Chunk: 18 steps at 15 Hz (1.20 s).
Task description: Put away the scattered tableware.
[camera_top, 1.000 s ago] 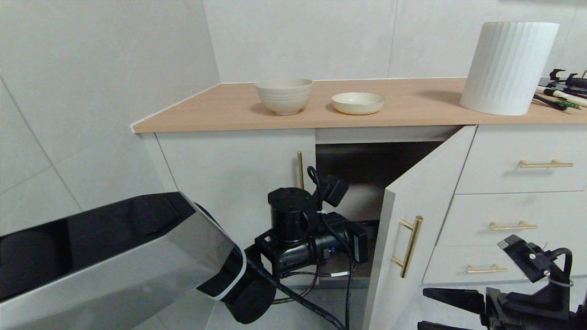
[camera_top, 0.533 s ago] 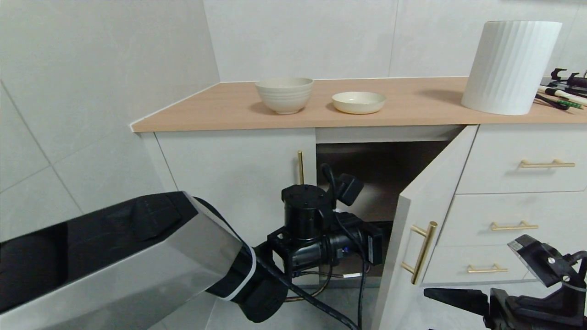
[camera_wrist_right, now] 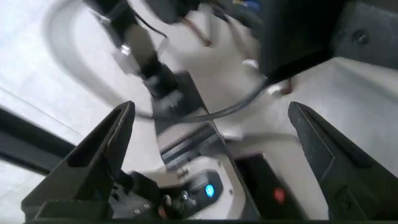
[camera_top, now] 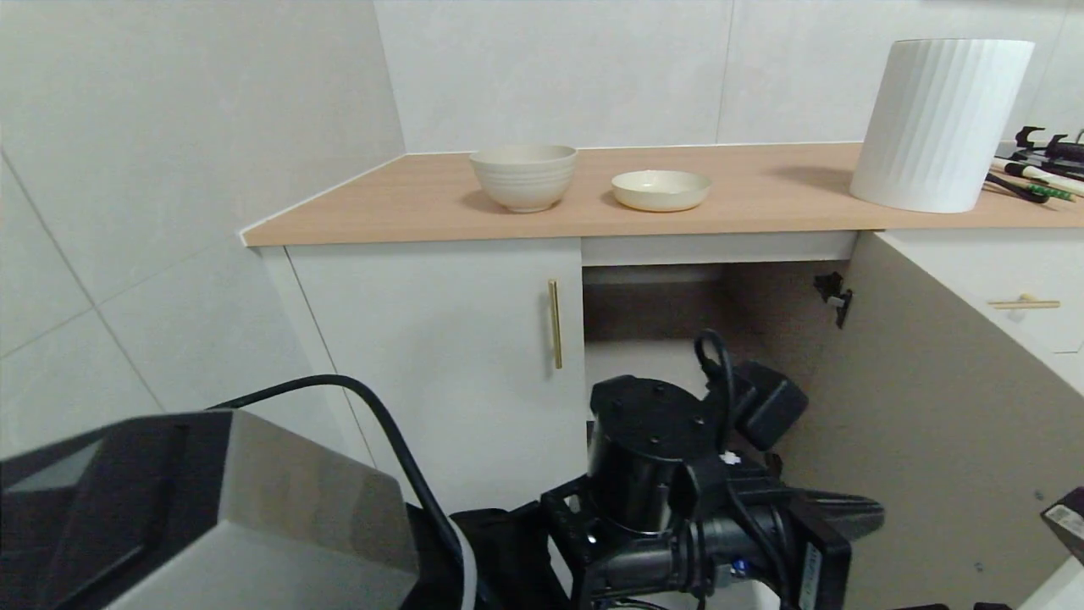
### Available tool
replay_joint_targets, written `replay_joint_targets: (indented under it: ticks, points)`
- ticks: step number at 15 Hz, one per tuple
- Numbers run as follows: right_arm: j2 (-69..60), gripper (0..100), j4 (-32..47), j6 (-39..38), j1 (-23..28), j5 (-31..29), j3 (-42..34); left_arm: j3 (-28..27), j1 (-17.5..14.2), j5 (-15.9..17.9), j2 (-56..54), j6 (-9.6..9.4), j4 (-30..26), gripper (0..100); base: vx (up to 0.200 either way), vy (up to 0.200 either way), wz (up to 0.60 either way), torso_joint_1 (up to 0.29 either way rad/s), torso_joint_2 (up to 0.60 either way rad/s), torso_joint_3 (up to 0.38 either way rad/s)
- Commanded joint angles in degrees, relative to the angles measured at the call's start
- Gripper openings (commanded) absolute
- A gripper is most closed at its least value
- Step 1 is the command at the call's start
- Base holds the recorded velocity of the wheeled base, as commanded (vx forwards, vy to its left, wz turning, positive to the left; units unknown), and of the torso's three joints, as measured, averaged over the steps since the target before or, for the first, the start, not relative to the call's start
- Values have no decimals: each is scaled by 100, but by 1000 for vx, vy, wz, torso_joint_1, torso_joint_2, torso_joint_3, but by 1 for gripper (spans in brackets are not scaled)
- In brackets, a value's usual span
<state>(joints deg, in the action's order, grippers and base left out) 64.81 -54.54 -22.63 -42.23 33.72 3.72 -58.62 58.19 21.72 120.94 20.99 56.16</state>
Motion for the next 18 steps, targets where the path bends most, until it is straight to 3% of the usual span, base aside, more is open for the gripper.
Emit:
replay_joint_targets:
  ticks: [1, 2, 3, 4, 5, 7, 8, 11, 13, 14, 16, 18]
  points:
    - [-302, 100, 40, 4, -40, -6, 147, 659, -440, -212, -378, 1, 299, 0, 0, 0, 0, 0, 0, 0]
    - [-126, 100, 49, -5, 4, -23, 208, 1178, -835, -371, -669, -7, 615, 0, 0, 0, 0, 0, 0, 0]
    - [-91, 100, 49, -5, 13, -32, 226, 1248, -897, -388, -730, -7, 624, 0, 0, 0, 0, 0, 0, 0]
    - [436, 100, 49, -5, 189, -252, 481, 1749, -1433, -485, -1240, -78, 615, 0, 0, 0, 0, 0, 0, 0]
    - [894, 100, 14, 4, 452, -472, 736, 1916, -1776, -678, -1460, -218, 615, 0, 0, 0, 0, 0, 0, 0]
    - [1808, 100, 40, 21, 901, -814, 1491, 2224, -2452, -1373, -2022, -403, 475, 0, 0, 0, 0, 0, 0, 0]
    - [2115, 100, 58, 21, 1076, -849, 1825, 2356, -2655, -1478, -2330, -412, 299, 0, 0, 0, 0, 0, 0, 0]
    - [3275, 100, 655, 689, 1823, -858, 3100, 2487, -3243, -1882, -3639, -412, -1283, 0, 0, 0, 0, 0, 0, 0]
    - [3302, 100, 1684, 1129, 1885, -1553, 3829, 2435, -3656, -1944, -4421, -412, -2303, 0, 0, 0, 0, 0, 0, 0]
    - [3293, 100, 2070, 1340, 1823, -2273, 4225, 2444, -3806, -1926, -4632, -412, -2619, 0, 0, 0, 0, 0, 0, 0]
    - [3337, 100, 2492, 1551, 1700, -3135, 4585, 2496, -4070, -1821, -4755, -394, -2804, 0, 0, 0, 0, 0, 0, 0]
    - [2994, 100, 2492, 1498, 1692, -2932, 4225, 2487, -4105, -1610, -4720, -403, -2821, 0, 0, 0, 0, 0, 0, 0]
